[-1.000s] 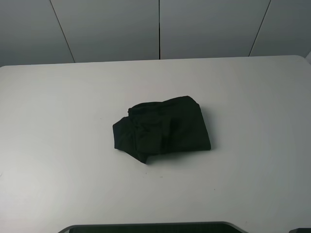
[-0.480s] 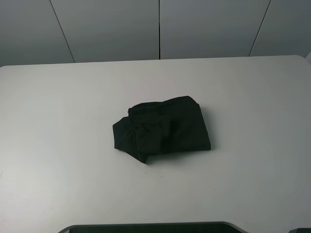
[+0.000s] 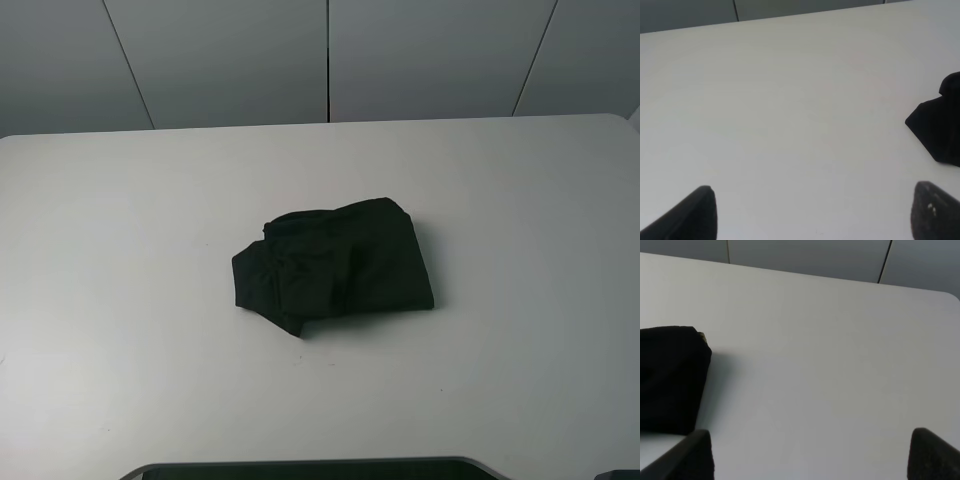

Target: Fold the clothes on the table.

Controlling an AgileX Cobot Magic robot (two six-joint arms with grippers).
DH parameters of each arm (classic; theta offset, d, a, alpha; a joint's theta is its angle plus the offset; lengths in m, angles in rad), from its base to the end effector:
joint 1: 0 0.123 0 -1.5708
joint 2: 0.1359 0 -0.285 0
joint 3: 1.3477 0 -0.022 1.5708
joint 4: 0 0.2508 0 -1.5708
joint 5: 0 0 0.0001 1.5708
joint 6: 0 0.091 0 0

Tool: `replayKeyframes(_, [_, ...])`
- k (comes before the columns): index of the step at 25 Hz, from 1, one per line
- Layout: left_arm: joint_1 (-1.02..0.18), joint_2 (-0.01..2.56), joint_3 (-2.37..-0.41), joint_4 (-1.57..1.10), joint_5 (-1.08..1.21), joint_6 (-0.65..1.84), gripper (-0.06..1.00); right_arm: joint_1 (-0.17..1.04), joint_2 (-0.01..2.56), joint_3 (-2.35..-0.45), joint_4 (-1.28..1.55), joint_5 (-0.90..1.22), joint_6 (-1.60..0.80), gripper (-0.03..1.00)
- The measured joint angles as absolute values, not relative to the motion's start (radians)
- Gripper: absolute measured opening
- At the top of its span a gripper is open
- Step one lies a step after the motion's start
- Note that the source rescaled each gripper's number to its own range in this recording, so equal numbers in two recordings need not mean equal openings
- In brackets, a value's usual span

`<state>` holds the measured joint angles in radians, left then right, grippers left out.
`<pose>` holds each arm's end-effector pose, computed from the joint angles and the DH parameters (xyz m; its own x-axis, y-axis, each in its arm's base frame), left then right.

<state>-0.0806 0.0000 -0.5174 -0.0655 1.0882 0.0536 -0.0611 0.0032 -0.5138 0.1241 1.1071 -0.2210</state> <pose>-0.0085 -0.0046 0.2800 -0.4595 0.0603 -0.8861 0.1423 0.9898 -0.0064 -0.0076 0.0106 0.2779 -0.4715 -0.1350 -0.8715 -0.1151 0.9892 -0.0909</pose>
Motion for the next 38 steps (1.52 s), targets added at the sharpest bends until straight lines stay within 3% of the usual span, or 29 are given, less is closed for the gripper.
replayKeyframes(38, [-0.081,0.0,-0.517,-0.066,1.088,0.054,1.0,-0.061,0.003,-0.514,0.124,1.107,-0.221,0.92])
